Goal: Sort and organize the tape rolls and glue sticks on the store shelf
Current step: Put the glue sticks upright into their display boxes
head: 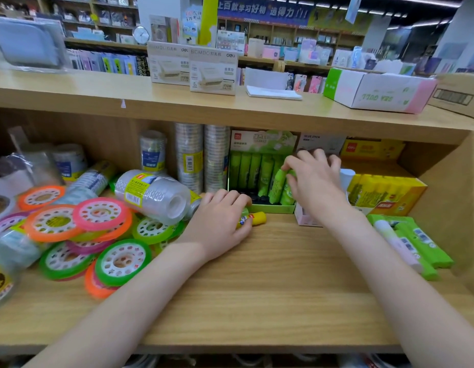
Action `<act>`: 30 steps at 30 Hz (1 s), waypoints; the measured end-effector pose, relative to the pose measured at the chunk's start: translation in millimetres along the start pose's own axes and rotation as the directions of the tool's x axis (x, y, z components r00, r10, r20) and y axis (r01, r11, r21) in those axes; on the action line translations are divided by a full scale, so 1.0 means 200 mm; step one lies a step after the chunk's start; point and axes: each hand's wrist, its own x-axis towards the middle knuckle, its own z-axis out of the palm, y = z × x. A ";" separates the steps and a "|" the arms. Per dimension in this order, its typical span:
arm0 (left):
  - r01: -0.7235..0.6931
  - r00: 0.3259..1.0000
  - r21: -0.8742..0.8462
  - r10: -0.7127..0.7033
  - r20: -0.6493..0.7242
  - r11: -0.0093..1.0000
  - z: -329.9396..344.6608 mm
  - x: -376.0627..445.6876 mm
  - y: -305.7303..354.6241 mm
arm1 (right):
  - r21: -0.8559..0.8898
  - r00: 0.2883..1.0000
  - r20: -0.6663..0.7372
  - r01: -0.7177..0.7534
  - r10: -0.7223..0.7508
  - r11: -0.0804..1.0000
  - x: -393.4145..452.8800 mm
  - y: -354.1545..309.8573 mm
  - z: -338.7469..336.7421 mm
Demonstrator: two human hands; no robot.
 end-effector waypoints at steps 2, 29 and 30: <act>0.017 1.000 -0.025 -0.016 0.012 1.000 -0.01 0.00 0.00 | 0.000 1.000 0.028 -0.003 0.003 1.000 0.01 0.00 -0.01; -0.174 0.972 -0.006 0.170 -0.159 0.985 0.02 -0.09 -0.04 | 0.549 0.953 0.226 0.047 -0.202 0.834 -0.24 0.03 0.10; -0.177 0.974 -0.014 0.173 -0.147 0.984 0.02 -0.09 -0.04 | 0.540 0.948 0.245 0.040 -0.203 0.841 -0.22 0.01 0.10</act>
